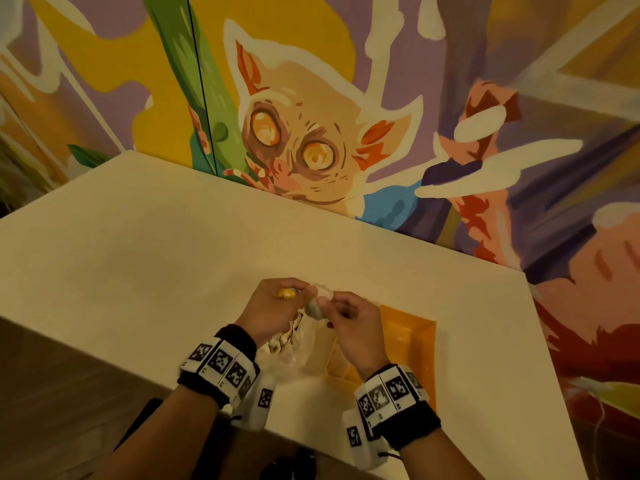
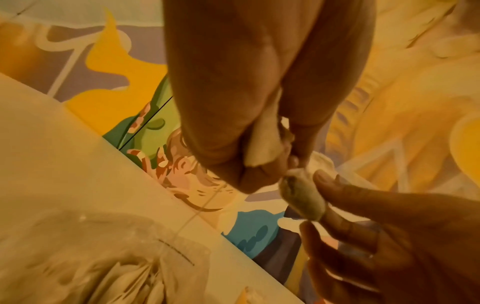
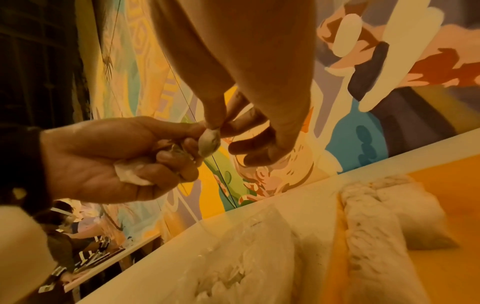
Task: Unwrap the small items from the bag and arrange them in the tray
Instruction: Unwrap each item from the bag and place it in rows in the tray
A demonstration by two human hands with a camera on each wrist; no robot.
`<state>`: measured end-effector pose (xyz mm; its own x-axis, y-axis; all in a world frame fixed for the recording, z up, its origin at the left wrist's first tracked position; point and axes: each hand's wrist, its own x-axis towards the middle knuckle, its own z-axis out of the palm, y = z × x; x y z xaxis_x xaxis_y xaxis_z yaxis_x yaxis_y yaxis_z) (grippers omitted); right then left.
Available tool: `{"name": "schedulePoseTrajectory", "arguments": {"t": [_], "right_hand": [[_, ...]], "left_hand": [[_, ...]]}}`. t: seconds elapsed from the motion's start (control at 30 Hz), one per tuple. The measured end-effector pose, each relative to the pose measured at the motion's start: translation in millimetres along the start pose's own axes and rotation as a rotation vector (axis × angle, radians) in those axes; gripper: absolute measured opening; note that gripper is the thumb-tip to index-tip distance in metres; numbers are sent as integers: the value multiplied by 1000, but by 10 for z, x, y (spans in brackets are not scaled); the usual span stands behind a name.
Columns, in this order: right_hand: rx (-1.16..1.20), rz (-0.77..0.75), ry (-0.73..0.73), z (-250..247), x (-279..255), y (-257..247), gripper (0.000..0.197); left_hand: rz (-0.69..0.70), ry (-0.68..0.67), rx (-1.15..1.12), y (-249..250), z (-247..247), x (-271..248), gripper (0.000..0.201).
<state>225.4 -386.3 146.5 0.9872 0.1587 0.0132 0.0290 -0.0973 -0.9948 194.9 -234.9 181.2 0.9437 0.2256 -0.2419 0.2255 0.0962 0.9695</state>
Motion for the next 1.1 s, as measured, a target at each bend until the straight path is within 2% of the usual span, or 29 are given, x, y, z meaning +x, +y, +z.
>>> {"name": "schedulePoseTrajectory", "arguments": {"t": [0.2, 0.33, 0.4, 0.47, 0.53, 0.63, 0.8, 0.87, 1.1], "right_hand": [[-154, 8, -13, -150, -27, 131, 5], [-138, 25, -52, -192, -29, 73, 24], [-168, 11, -68, -210, -28, 42, 16], [-205, 17, -55, -233, -28, 48, 35], [-211, 56, -47, -268, -27, 61, 40], [-250, 86, -67, -319, -48, 102, 39], [-278, 86, -79, -374, -50, 123, 42], [-281, 85, -90, -383, -49, 118, 41], [-385, 140, -104, -499, 3, 137, 21]], "left_hand": [[61, 36, 68, -7, 95, -26, 13], [35, -3, 28, -56, 179, -60, 13], [62, -23, 44, -71, 229, -73, 13], [131, 1, 66, -71, 249, -69, 10], [184, 42, 95, -85, 234, -33, 7], [198, 72, 166, -134, 203, 52, 5], [182, -110, 277, -175, 248, 84, 12], [200, -93, 327, -213, 279, 116, 9], [191, -7, 336, -366, 355, 232, 6]]}}
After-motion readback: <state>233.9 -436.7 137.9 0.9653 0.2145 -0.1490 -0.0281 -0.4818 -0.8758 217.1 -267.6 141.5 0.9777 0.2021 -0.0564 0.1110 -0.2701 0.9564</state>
